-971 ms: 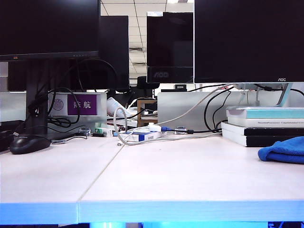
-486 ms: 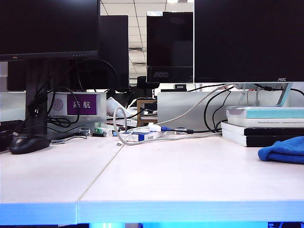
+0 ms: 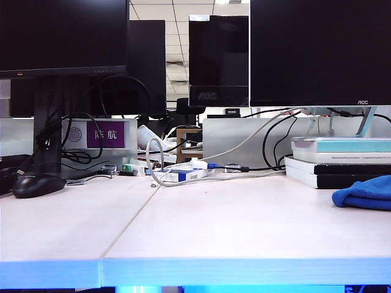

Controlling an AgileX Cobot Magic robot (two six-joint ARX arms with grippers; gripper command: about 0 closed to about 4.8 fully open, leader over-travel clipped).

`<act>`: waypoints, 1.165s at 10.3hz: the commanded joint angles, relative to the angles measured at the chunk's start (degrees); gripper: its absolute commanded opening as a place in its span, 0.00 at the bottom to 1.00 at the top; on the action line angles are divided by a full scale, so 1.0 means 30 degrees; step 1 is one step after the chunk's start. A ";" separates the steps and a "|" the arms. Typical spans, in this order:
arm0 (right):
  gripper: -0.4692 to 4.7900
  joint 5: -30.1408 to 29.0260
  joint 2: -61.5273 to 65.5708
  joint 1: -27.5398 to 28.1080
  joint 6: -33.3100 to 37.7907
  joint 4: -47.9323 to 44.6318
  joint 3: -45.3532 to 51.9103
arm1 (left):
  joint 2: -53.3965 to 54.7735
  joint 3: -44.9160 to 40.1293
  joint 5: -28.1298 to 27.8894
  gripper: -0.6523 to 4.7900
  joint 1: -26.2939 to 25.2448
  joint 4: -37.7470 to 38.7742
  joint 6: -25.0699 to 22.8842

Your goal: Wipe the table from right to left using the rag.

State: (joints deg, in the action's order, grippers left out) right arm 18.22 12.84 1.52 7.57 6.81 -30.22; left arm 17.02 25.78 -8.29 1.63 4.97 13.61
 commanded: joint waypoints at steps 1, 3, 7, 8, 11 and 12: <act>0.08 -0.0124 0.5916 -0.0029 0.0036 0.2127 -0.6433 | 0.6608 0.6929 0.1858 0.11 0.0036 0.2433 -0.1049; 0.08 -0.1100 0.9092 -0.0044 0.0036 0.3519 -0.9697 | 0.9595 1.0557 0.5049 0.11 0.0058 0.4590 -0.1413; 0.08 -0.7788 1.5912 -0.0044 -0.0998 0.8269 -1.7056 | 1.3202 1.7201 0.8575 0.11 0.3483 0.8772 -0.2696; 0.08 -0.7745 1.7442 -0.0036 -0.0998 1.1023 -1.8578 | 1.3675 1.8221 0.8750 0.11 0.4685 0.9792 -0.3337; 0.08 -0.7686 2.0633 -0.0029 -0.0998 1.6334 -2.0342 | 1.4965 2.0385 1.0637 0.11 0.6768 1.2422 -0.5151; 0.08 -0.7664 2.2003 -0.0044 -0.1005 1.8549 -2.0334 | 1.5307 2.0735 1.0404 0.11 0.7890 1.3100 -0.5916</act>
State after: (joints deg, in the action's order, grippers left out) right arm -4.73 78.11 1.50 4.49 59.77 -90.83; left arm 62.89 87.72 22.85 24.82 43.59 -2.81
